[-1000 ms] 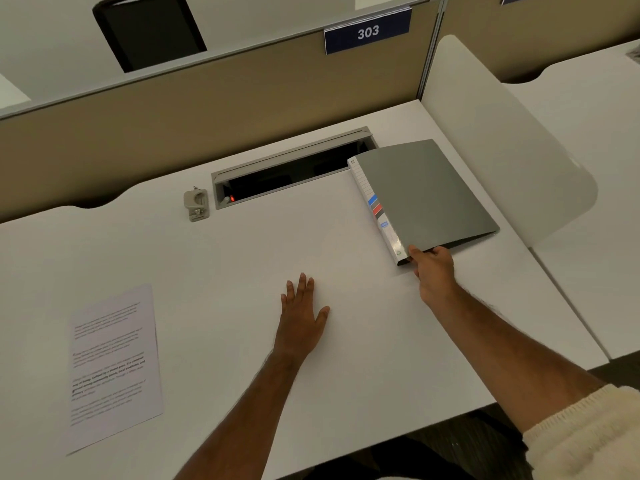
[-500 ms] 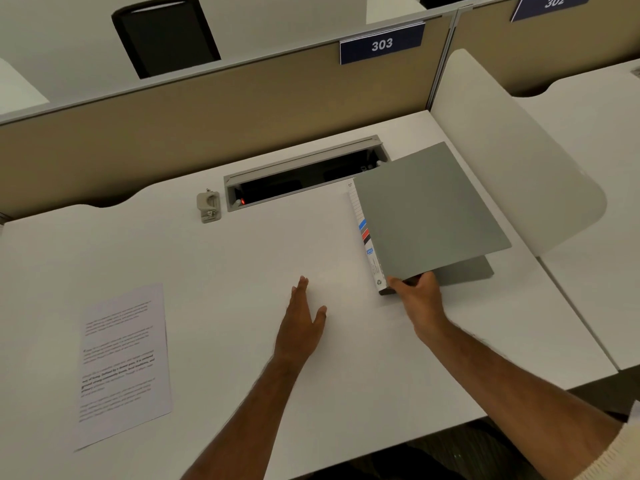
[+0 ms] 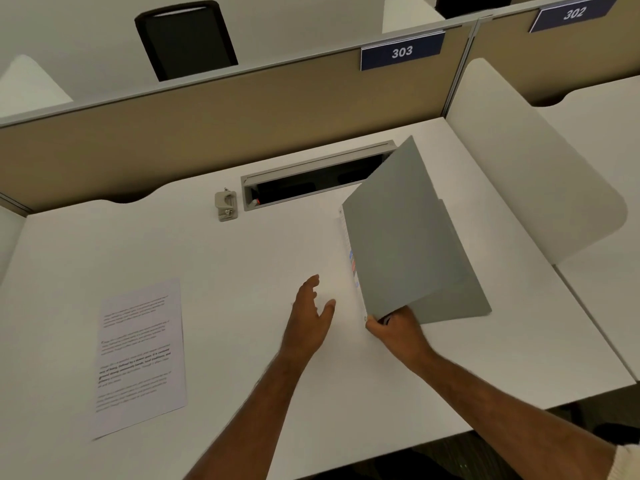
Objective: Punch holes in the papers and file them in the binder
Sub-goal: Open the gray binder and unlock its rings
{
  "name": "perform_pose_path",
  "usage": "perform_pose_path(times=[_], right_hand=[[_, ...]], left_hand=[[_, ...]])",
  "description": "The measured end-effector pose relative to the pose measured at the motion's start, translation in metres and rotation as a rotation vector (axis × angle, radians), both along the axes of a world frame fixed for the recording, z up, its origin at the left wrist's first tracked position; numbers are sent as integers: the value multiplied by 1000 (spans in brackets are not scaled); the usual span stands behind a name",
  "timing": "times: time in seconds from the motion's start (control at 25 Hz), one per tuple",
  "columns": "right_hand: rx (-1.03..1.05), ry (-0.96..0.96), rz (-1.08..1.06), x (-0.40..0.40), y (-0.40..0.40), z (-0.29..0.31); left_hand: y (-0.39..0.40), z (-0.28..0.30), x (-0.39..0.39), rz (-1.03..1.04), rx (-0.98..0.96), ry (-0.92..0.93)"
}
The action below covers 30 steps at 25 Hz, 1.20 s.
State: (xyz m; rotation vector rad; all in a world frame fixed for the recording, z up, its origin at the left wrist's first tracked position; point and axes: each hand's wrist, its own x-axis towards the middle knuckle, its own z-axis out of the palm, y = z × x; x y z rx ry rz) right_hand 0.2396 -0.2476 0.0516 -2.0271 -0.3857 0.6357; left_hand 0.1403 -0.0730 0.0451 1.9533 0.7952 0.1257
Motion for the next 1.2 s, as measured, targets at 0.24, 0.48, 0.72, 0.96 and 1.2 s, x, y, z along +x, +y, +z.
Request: perform_pose_path(times=[0.24,0.48,0.72,0.96,1.2], right_hand=[[-106,-58,176,-22,12,-4],[-189,-143,309,-48,30,2],[-91,-267,523,-67,50,2],[-55,-299,628,-89,77,-5],[-75,-304,700,-100,96,-10]], left_hand=[[7,29,-3,92,-127,-79],[35,75,-12,264,-294,-224],[74,123,-31,352,-489,-298],[110,129,-67,386,-478,-280],[130,127,-100,448,-420,-267]])
